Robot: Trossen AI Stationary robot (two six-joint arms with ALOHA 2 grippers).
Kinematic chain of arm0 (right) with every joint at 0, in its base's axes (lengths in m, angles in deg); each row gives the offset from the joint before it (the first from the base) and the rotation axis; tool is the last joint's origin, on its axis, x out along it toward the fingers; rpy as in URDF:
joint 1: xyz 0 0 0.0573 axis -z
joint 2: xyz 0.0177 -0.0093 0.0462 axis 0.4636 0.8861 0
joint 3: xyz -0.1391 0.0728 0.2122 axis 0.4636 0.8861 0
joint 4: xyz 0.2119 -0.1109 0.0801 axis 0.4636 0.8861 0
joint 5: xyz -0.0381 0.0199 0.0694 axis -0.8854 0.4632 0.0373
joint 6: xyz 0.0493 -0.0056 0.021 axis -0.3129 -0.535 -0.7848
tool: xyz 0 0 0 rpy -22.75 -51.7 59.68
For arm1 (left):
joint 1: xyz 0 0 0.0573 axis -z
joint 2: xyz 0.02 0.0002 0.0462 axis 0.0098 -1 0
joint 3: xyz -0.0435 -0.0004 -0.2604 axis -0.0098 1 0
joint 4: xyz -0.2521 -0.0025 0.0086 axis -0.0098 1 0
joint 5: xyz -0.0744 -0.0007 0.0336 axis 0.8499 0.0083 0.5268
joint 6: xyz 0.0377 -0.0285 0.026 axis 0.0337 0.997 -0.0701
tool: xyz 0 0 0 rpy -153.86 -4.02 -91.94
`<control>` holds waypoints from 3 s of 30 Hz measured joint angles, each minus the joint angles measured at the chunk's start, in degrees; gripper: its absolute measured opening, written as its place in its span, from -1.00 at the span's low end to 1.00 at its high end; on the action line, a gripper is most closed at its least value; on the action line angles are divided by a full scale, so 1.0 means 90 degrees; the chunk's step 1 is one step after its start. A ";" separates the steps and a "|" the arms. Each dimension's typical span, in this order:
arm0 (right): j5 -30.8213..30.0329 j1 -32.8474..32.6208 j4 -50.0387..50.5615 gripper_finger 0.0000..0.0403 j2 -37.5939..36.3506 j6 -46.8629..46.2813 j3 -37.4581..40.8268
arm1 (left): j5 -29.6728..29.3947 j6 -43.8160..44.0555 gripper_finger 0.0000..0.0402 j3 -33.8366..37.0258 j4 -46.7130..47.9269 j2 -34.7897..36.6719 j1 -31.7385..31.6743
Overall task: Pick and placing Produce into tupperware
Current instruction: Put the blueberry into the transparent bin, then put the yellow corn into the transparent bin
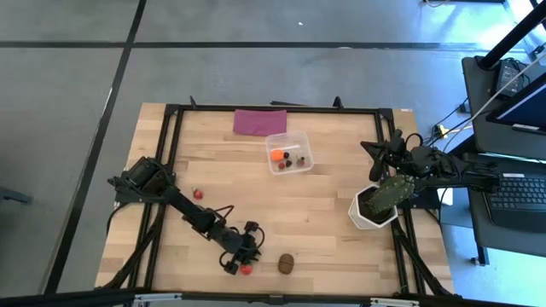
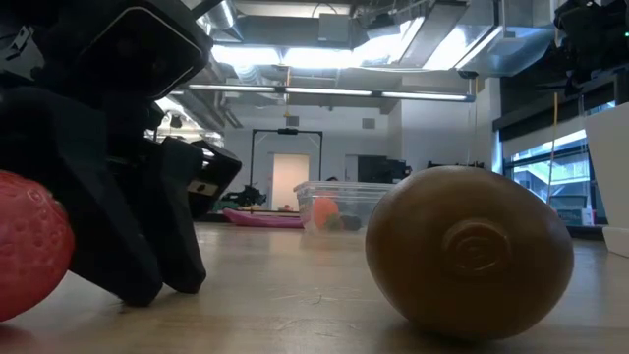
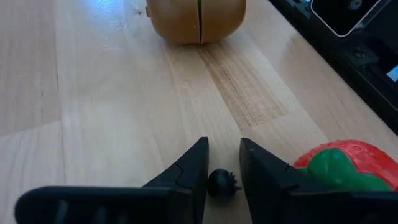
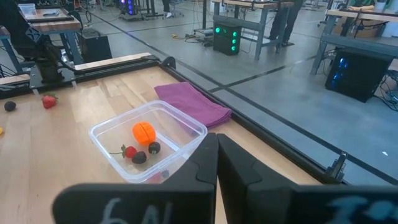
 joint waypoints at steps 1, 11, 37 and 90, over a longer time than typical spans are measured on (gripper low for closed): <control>0.0000 -0.0001 0.0000 -0.96 0.0000 0.0000 0.0000 | -0.0037 0.0000 -0.61 0.0000 0.0006 0.0000 0.0004; 0.0000 0.0001 -0.0001 -0.96 0.0000 0.0000 0.0000 | -0.0065 0.0024 -0.86 0.0000 0.0045 0.0010 0.0006; 0.0011 0.0000 -0.0027 -0.96 0.0000 0.0005 0.0000 | 0.0920 0.0022 -0.87 -0.0092 0.0199 0.1680 -0.2758; 0.0073 -0.0002 -0.0012 -0.96 0.0002 0.0006 0.0000 | 0.0695 -0.0975 0.24 -0.2001 0.1488 0.1858 -0.4836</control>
